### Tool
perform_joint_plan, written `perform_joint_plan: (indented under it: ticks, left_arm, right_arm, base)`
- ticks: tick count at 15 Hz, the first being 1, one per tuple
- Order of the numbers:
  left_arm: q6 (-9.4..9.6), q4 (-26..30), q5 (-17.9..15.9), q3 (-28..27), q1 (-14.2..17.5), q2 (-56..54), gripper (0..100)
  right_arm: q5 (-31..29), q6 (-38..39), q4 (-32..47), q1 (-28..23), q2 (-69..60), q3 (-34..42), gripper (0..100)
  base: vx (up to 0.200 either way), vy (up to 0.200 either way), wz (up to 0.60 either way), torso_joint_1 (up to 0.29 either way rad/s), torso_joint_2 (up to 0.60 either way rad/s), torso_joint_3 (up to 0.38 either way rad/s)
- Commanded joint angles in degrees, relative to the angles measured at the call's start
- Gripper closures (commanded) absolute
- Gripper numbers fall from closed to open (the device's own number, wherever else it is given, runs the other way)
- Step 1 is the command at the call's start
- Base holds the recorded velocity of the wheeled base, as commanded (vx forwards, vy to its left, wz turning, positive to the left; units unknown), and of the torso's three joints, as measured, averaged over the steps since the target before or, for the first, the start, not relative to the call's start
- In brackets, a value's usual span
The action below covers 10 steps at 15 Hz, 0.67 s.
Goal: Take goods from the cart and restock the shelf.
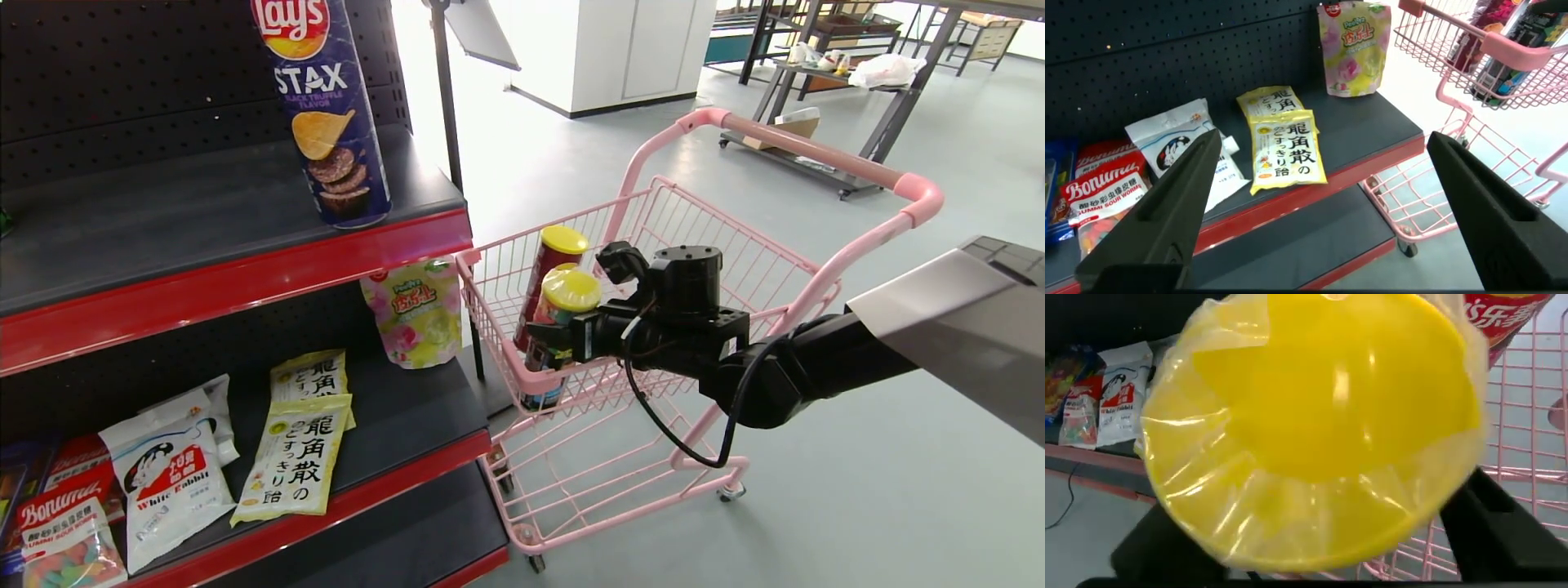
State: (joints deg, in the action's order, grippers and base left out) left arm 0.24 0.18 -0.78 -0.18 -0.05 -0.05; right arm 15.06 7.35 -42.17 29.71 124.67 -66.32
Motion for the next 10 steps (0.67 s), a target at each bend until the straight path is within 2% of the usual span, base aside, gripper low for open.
perform_joint_plan:
  ticks: [1,7,10]
  left_arm:
    - [0.02,-0.01,-0.01,0.01,-0.04,0.05,0]
    - [0.11,-0.01,-0.01,0.01,-0.04,0.05,0]
    - [0.02,-0.01,-0.01,0.01,-0.04,0.05,0]
  right_arm:
    - [0.06,0.03,-0.11,0.35,0.75,-0.39,100]
    - [-0.99,0.03,-0.64,0.44,-1.10,1.63,100]
    - [-2.49,-0.41,-0.55,0.35,-11.29,1.81,100]
  base:
    - [0.000,0.000,0.00,0.000,0.00,0.000]
    - [0.000,0.000,0.00,0.000,0.00,0.000]
    - [0.000,0.000,0.00,0.000,0.00,0.000]
